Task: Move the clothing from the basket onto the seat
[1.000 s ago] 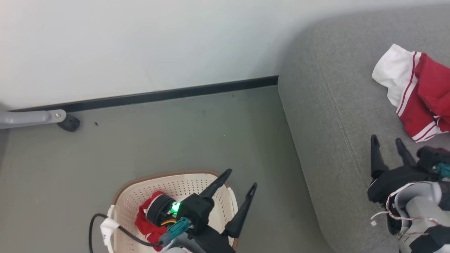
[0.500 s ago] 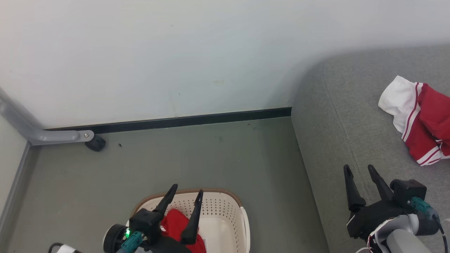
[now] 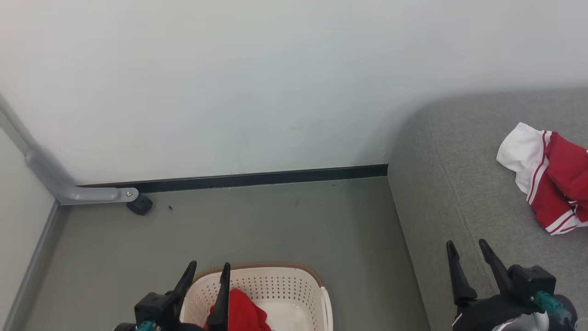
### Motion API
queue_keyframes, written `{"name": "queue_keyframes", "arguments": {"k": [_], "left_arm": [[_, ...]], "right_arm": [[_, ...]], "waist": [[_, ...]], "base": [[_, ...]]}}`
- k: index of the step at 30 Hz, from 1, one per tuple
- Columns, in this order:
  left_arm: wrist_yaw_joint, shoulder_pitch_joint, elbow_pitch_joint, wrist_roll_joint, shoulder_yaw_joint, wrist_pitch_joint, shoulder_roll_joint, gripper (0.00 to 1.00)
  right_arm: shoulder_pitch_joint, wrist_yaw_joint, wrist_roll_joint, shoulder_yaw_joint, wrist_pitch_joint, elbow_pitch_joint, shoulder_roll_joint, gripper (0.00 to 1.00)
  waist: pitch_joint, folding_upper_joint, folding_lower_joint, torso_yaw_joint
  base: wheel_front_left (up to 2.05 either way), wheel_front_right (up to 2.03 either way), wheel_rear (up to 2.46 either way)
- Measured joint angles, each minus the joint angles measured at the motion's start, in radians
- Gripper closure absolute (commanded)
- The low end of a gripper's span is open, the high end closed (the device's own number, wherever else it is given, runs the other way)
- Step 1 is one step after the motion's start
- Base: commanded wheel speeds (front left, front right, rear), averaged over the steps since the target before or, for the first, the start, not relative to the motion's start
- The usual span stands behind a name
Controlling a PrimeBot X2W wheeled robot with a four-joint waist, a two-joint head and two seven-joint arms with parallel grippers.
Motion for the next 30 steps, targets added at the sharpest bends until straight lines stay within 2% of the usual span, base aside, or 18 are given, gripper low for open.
{"name": "queue_keyframes", "arguments": {"k": [9, 30], "left_arm": [[0.009, 0.053, 0.003, -0.003, 0.034, -0.008, 0.001, 0.00], [0.010, 0.069, 0.018, -0.005, 0.069, -0.009, -0.004, 0.00]], "right_arm": [[0.093, -0.025, -0.026, -0.005, 0.000, -0.091, -0.006, 0.00], [0.130, -0.042, -0.053, -0.020, 0.000, -0.192, -0.011, 0.00]], "waist": [[-0.033, 0.0000, -0.0001, 0.011], [-0.037, 0.0000, 0.0001, 0.005]], "base": [[0.00, 0.00, 0.00], [0.00, 0.00, 0.00]]}}
